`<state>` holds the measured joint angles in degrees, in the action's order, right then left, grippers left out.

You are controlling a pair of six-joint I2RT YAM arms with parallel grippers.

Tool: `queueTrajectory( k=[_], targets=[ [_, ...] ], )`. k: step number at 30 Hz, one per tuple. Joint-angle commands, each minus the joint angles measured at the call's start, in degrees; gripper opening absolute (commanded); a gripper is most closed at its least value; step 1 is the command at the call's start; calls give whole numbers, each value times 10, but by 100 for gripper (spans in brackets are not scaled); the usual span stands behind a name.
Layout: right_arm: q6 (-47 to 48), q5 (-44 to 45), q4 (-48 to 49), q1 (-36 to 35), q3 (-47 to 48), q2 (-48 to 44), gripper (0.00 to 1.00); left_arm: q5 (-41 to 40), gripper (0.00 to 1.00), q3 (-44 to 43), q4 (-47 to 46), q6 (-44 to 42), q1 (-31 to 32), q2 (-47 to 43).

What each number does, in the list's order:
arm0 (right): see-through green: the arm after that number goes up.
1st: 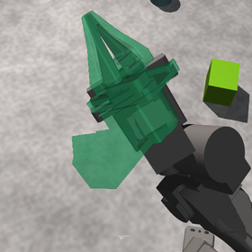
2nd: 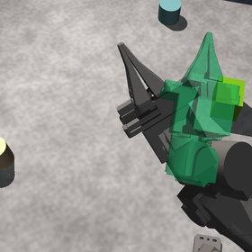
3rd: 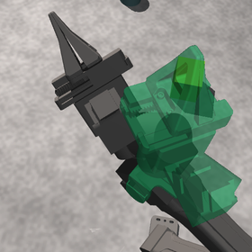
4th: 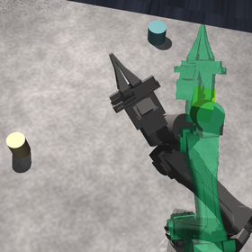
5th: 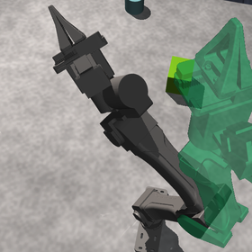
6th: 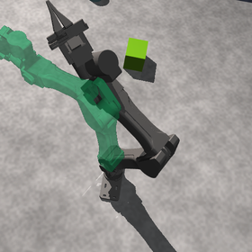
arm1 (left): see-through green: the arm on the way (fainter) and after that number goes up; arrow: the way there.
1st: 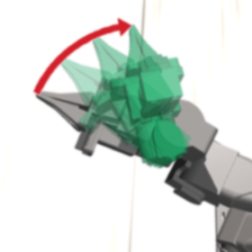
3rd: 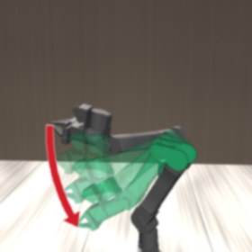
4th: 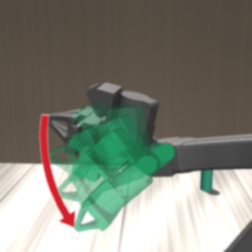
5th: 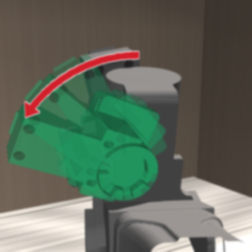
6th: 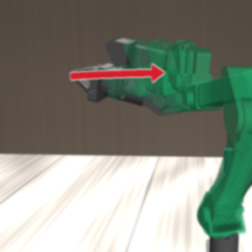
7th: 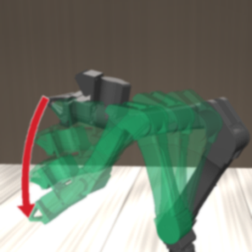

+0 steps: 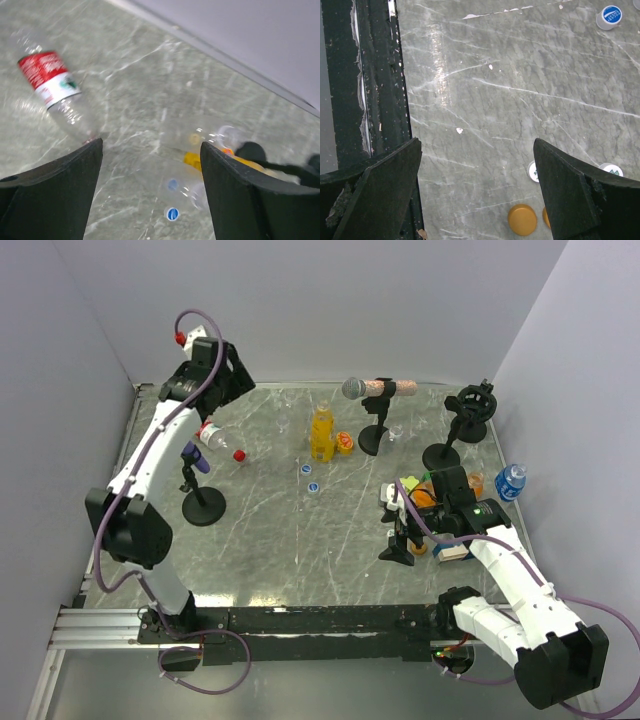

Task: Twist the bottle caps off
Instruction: Pick up the plastic bottle from the center of the board.

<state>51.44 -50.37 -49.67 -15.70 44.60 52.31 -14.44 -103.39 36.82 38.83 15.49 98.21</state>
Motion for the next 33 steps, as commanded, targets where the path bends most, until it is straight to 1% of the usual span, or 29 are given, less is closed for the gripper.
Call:
queueTrajectory(
  k=[1,11,15,19,24,28,33],
  targets=[
    [2,-10,12,2,-3,2,99,-83,79,12,21,54,2,20],
    [1,-8,12,1,-3,9,99,-119,76,28,31,85,2,123],
    [2,-6,12,2,-2,12,99,-128,76,45,30,104,2,152],
    [2,-6,12,2,-3,12,99,-134,78,64,19,110,2,172],
    [2,-5,12,2,-3,12,99,-152,83,40,51,126,-5,218],
    [2,-4,12,2,-4,10,99,-150,87,45,52,137,-19,237],
    [2,-4,12,2,-3,12,99,-145,86,45,48,138,-33,253]
  ],
)
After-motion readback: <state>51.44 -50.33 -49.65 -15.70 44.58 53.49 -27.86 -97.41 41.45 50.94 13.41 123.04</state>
